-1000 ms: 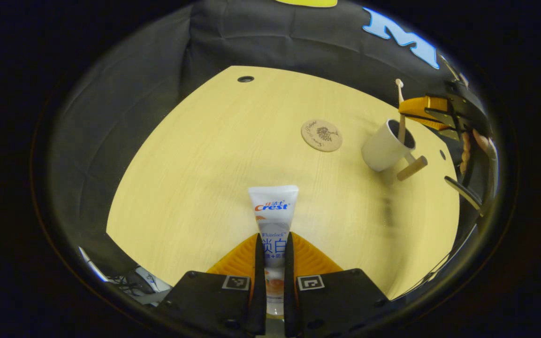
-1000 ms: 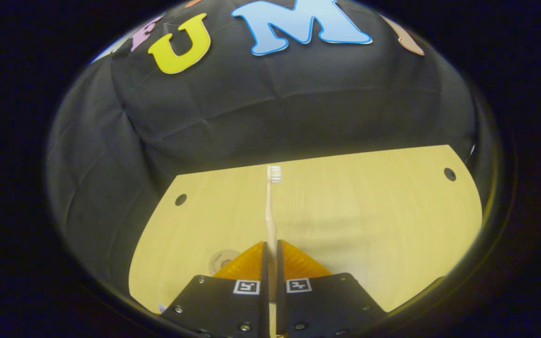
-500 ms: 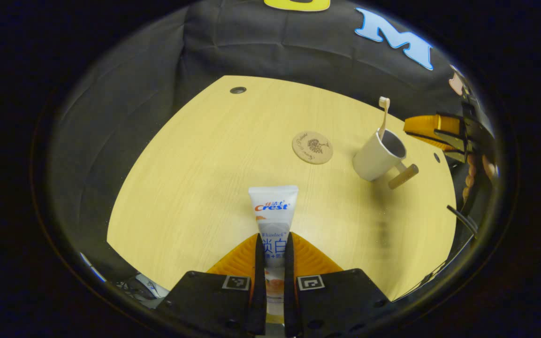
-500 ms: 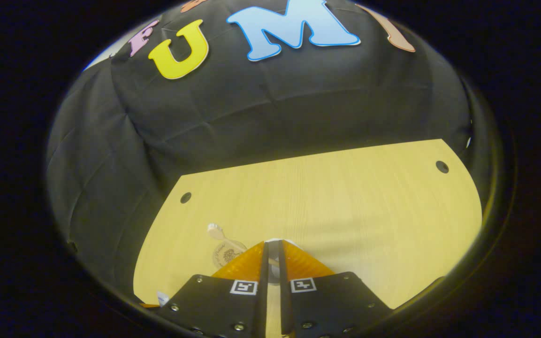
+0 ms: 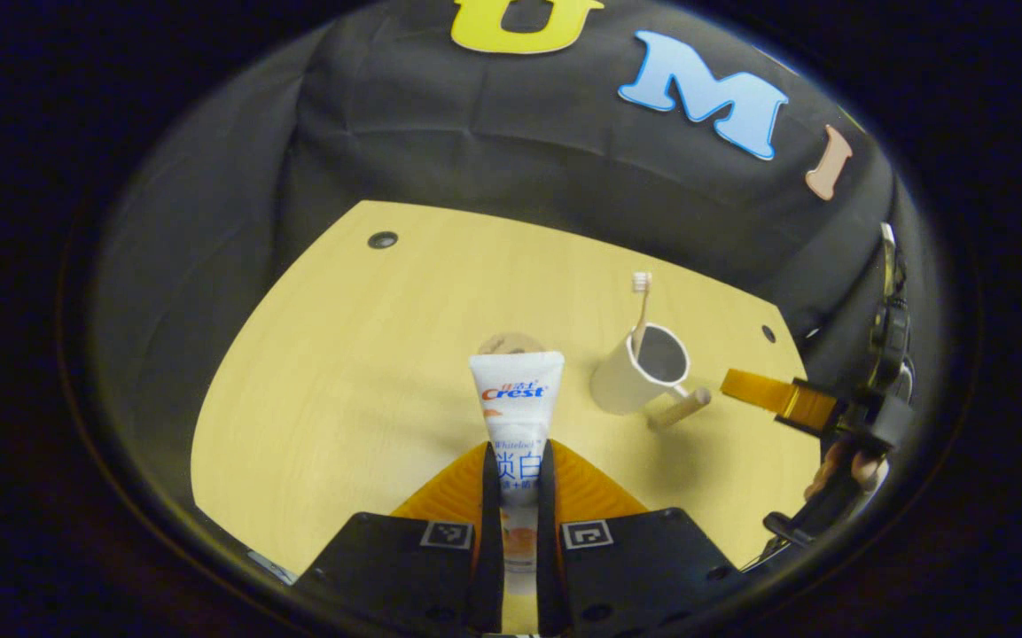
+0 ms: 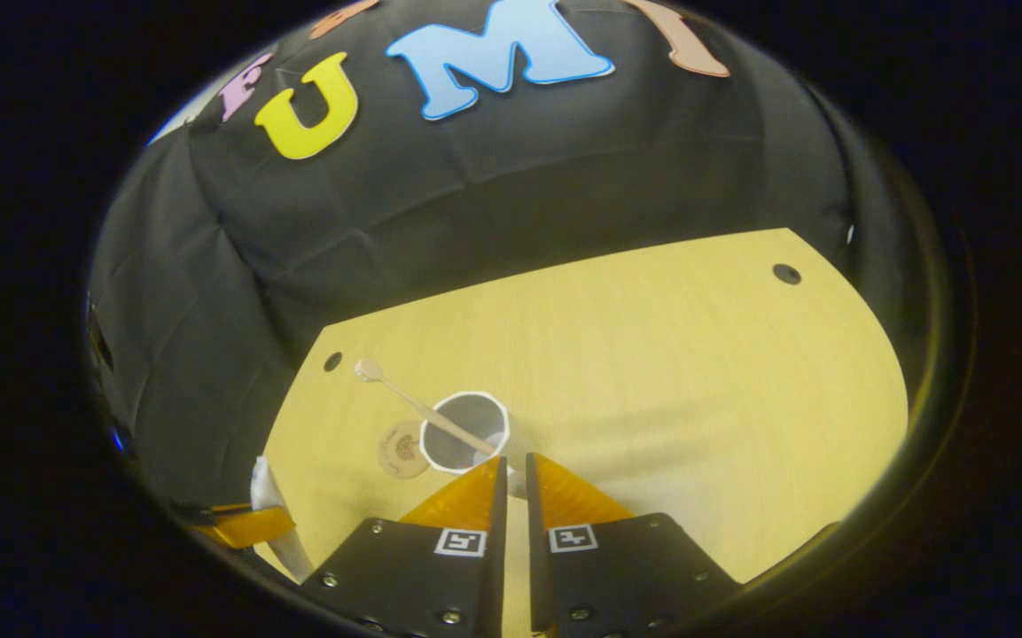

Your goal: Put the toothbrush and toothpaste on the desktop into the cup, then pick up the cup and place it on the coaster on the desktop.

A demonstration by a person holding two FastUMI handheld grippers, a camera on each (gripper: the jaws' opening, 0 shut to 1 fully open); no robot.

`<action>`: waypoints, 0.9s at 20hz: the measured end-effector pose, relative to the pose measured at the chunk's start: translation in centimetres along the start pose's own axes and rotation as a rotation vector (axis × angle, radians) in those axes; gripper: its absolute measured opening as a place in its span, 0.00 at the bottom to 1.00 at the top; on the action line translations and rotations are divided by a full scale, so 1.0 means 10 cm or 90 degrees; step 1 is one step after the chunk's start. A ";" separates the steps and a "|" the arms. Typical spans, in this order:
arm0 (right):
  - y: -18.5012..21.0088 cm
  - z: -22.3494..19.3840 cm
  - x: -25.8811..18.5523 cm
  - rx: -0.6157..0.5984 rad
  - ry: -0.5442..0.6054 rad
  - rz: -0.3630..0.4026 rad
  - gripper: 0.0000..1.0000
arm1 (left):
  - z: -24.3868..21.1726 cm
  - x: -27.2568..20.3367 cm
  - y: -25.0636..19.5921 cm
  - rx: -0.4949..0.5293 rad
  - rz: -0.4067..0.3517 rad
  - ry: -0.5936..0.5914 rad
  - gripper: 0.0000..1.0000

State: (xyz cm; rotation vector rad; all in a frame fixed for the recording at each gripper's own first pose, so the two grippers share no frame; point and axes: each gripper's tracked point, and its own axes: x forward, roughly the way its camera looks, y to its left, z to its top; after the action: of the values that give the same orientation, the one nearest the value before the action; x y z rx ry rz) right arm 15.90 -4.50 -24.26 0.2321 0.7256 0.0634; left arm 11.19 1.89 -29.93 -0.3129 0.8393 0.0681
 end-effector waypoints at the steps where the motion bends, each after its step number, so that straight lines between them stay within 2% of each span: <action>1: -0.06 -0.04 -0.04 0.007 0.001 -0.003 0.11 | 0.07 0.01 -0.10 0.004 -0.014 -0.004 0.23; 7: -0.50 -0.16 -0.25 0.054 -0.005 -0.039 0.11 | 0.51 0.10 -0.85 0.041 -0.122 -0.032 0.22; 10: -0.71 -0.23 -0.33 0.087 -0.007 -0.057 0.11 | 0.71 0.22 -1.22 0.067 -0.156 -0.043 0.22; 18: -1.24 -0.39 -0.61 0.142 -0.012 -0.110 0.11 | 1.17 0.83 -1.85 0.171 -0.184 -0.091 0.22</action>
State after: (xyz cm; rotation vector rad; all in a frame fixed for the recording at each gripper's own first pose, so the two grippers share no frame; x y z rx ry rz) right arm 8.48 -16.71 -25.97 0.3811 0.7323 -0.1848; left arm 28.54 -12.70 -24.16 -0.1712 0.6446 -0.2871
